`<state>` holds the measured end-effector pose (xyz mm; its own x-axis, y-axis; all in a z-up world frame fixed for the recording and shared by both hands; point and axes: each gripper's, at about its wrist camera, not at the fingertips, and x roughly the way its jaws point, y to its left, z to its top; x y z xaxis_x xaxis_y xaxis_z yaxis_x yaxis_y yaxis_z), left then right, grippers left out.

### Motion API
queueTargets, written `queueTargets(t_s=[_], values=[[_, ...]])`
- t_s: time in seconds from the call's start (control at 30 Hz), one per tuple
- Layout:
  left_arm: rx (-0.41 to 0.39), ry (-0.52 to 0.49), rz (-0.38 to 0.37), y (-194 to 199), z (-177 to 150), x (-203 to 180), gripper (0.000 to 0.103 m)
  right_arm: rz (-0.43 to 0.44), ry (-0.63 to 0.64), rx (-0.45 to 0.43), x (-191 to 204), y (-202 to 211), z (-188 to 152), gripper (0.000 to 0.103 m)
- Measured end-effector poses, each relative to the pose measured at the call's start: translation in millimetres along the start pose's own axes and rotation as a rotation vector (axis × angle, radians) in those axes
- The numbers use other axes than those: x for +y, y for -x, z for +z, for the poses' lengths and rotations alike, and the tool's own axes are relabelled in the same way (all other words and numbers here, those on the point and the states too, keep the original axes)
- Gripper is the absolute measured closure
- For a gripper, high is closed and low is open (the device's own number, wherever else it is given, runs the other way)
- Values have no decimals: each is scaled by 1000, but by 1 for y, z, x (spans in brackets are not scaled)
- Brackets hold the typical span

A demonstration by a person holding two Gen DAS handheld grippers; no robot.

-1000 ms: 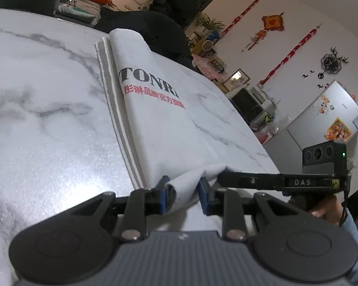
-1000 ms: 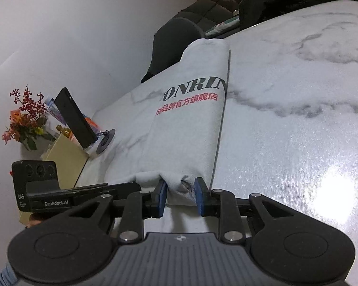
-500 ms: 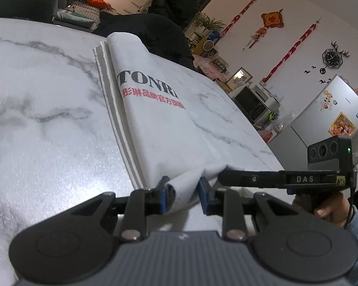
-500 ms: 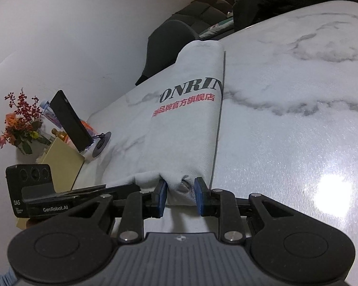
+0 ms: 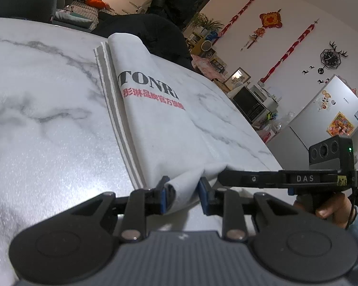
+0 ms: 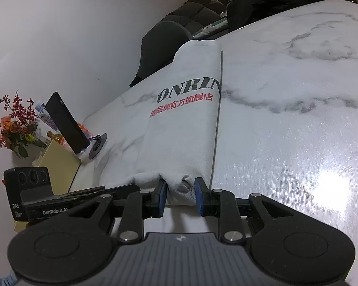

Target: Fold shopping bag

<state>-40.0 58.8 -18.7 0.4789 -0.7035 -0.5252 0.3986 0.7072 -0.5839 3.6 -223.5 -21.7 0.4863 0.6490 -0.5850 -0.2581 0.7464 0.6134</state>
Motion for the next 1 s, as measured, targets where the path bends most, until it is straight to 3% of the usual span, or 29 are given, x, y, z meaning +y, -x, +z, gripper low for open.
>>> queueTargets(t_s=[0.47,0.67,0.83,1.0], values=[[35,18,21,2,4,-2,79,2,-39,5,-1,1,-2,80],[55,45,-15,6,6,7,80,13,25,0,2,3,-6,79],[57,108,-61,6,7,20,80,86,36,-42,-9,6,-12,78],[55,164,-93,4,7,30,80,167,-34,-69,-26,4,-14,79]])
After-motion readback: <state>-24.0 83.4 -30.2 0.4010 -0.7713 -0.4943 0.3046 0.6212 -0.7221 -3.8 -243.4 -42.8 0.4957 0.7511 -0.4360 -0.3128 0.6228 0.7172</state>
